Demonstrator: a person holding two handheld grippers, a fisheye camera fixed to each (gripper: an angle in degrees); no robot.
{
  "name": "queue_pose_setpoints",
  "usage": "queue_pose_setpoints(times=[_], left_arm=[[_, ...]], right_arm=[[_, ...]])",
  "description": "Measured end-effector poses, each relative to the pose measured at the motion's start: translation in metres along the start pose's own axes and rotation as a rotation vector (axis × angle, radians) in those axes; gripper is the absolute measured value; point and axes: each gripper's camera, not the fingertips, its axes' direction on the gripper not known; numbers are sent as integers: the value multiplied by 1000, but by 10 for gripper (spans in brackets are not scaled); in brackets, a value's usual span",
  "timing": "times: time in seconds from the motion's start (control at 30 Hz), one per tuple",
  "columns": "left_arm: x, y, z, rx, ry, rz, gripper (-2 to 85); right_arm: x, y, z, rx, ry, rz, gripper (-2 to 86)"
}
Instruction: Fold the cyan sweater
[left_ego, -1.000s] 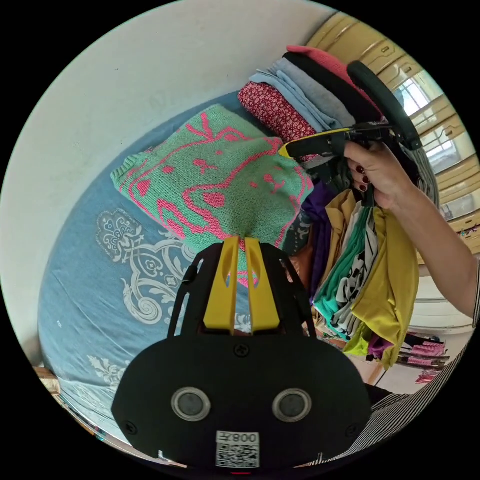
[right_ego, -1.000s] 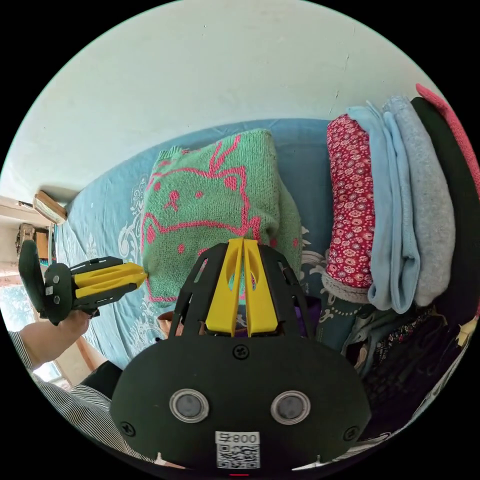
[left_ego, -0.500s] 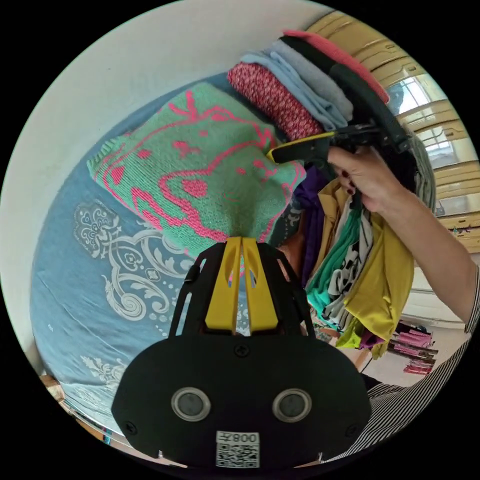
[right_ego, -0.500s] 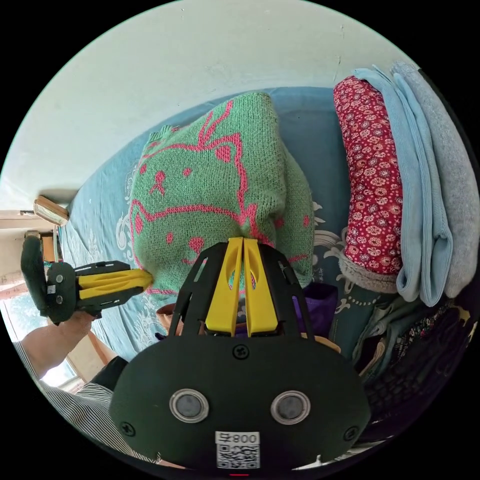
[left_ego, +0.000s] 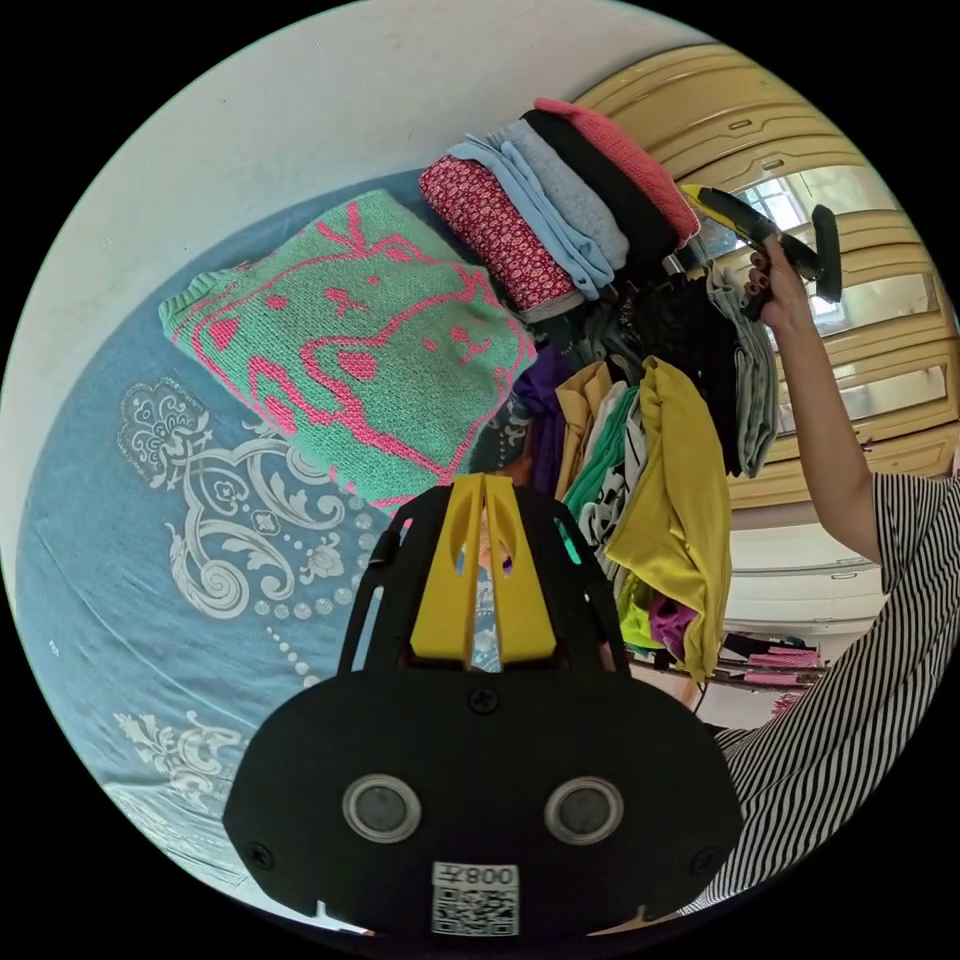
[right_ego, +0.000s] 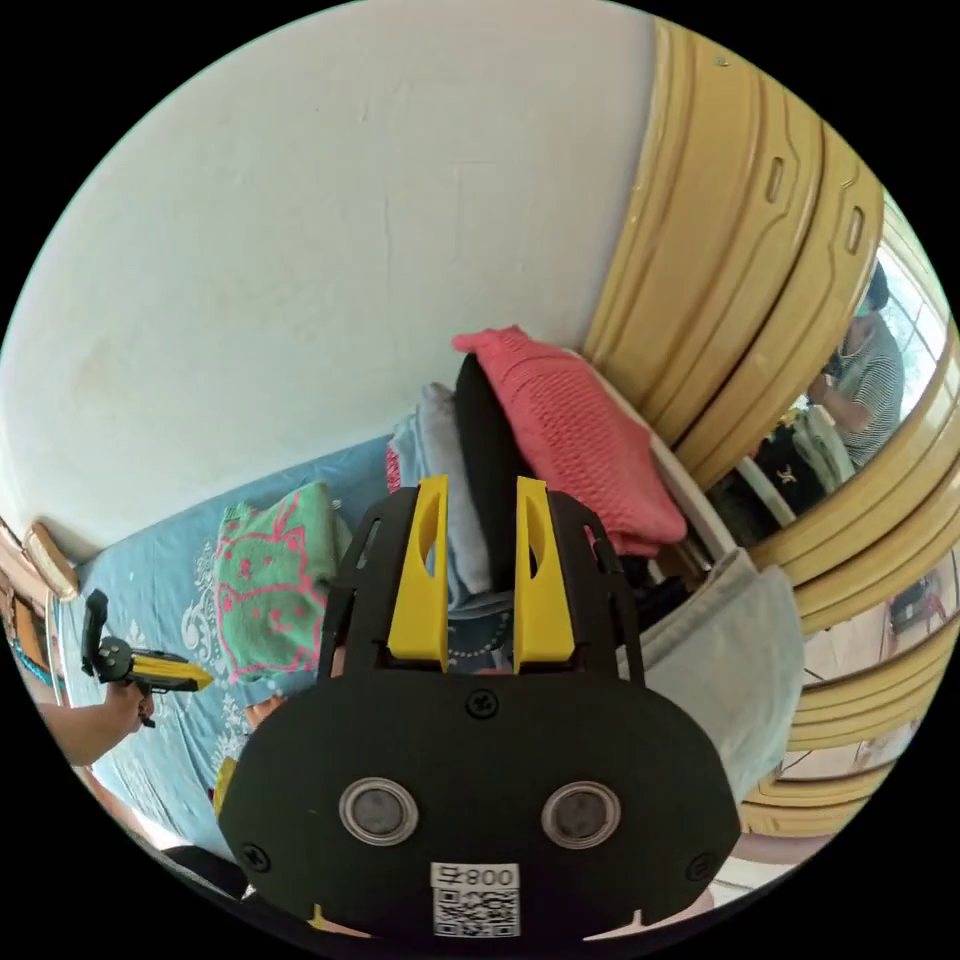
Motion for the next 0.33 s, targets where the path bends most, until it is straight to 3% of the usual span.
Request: queue_pose_setpoints(times=[0.07, 0.33], left_arm=[[-2, 8, -5, -8, 42, -13, 0], [5, 21, -35, 1, 166, 8, 0]], right_arm=[[21, -1, -7, -9, 128, 32, 127], [23, 4, 47, -271, 224, 15, 131]])
